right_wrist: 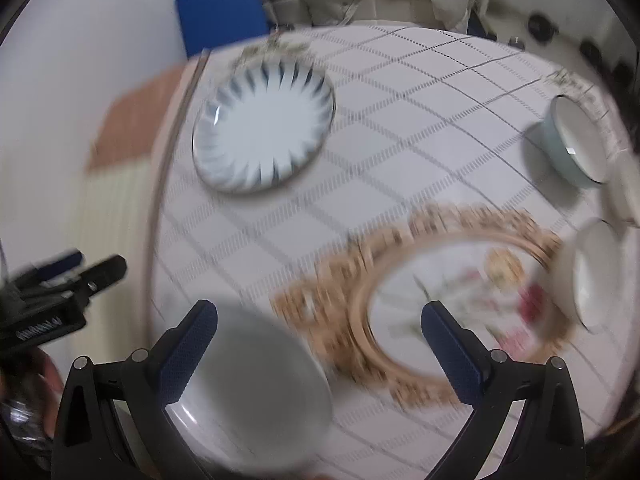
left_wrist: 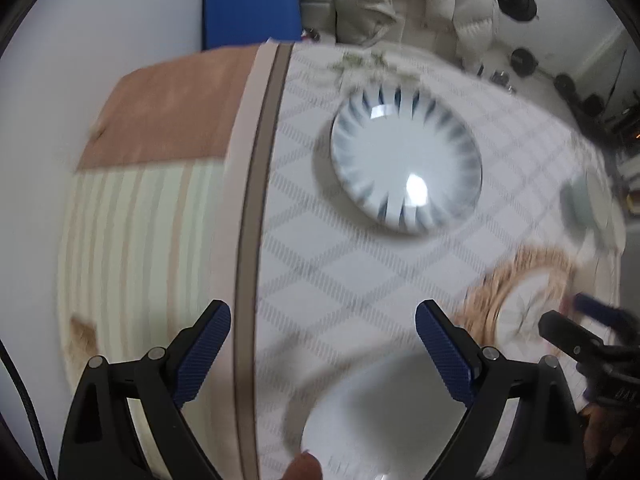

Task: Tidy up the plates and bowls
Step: 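Grasp the rim of the blue-striped plate with the right gripper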

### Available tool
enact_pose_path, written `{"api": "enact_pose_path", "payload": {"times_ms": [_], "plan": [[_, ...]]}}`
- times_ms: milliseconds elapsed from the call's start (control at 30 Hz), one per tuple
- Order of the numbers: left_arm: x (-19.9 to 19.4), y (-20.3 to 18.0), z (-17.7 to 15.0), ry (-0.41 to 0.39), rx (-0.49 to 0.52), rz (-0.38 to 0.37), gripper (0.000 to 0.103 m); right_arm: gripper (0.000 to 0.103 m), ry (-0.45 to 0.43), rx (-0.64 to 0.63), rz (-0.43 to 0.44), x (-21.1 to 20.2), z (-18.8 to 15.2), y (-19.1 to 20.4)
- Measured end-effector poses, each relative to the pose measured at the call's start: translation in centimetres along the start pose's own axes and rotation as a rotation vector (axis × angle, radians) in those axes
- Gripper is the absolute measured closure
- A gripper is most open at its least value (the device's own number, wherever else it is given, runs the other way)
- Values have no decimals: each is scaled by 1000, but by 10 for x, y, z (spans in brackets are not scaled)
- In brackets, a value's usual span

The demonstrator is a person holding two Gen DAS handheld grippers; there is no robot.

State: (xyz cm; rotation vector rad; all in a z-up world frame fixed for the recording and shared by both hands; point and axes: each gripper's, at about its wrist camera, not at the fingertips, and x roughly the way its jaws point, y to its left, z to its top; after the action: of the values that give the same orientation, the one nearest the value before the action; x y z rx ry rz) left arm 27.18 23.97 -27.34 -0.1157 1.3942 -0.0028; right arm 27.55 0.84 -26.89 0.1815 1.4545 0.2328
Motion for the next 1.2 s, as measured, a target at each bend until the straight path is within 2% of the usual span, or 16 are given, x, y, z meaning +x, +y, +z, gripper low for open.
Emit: {"api": "enact_pose_path", "payload": {"times_ms": [133, 200, 233, 300, 333, 367, 400, 433, 467, 500, 567, 600, 633, 700, 933, 1200], "plan": [[38, 10, 66, 24, -27, -54, 8, 0, 40, 99, 143, 31, 68, -28], [59, 11, 91, 57, -37, -99, 9, 4, 76, 123, 169, 51, 94, -35], [72, 11, 104, 82, -38, -118, 15, 5, 92, 129, 180, 59, 102, -37], [91, 8, 120, 120, -31, -142, 27, 15, 140, 161, 204, 84, 122, -42], [103, 6, 130, 142, -17, -146, 38, 17, 156, 167, 210, 92, 128, -43], [110, 4, 135, 158, -7, -142, 43, 23, 176, 179, 223, 101, 133, -45], [119, 2, 140, 176, 5, -140, 43, 28, 188, 195, 232, 108, 137, -47], [126, 1, 144, 187, 9, -142, 49, 30, 200, 212, 241, 115, 141, -49], [131, 0, 146, 201, 12, -143, 56, 35, 213, 227, 249, 122, 146, -51], [136, -1, 147, 214, 17, -145, 58, 42, 223, 232, 254, 127, 148, -52], [141, -5, 149, 216, 33, -137, 64, 50, 239, 235, 259, 133, 153, -50], [141, -7, 150, 210, 43, -139, 67, 66, 244, 224, 274, 134, 155, -48], [141, -10, 151, 210, 48, -136, 67, 70, 260, 212, 258, 136, 156, -45], [142, -11, 152, 208, 55, -134, 68, 88, 259, 175, 190, 140, 160, -41], [136, 0, 153, 193, 50, -121, 83, 88, 262, 169, 177, 146, 156, -36], [118, 2, 135, 174, 62, -128, 84, 88, 274, 158, 173, 142, 150, -25]]}}
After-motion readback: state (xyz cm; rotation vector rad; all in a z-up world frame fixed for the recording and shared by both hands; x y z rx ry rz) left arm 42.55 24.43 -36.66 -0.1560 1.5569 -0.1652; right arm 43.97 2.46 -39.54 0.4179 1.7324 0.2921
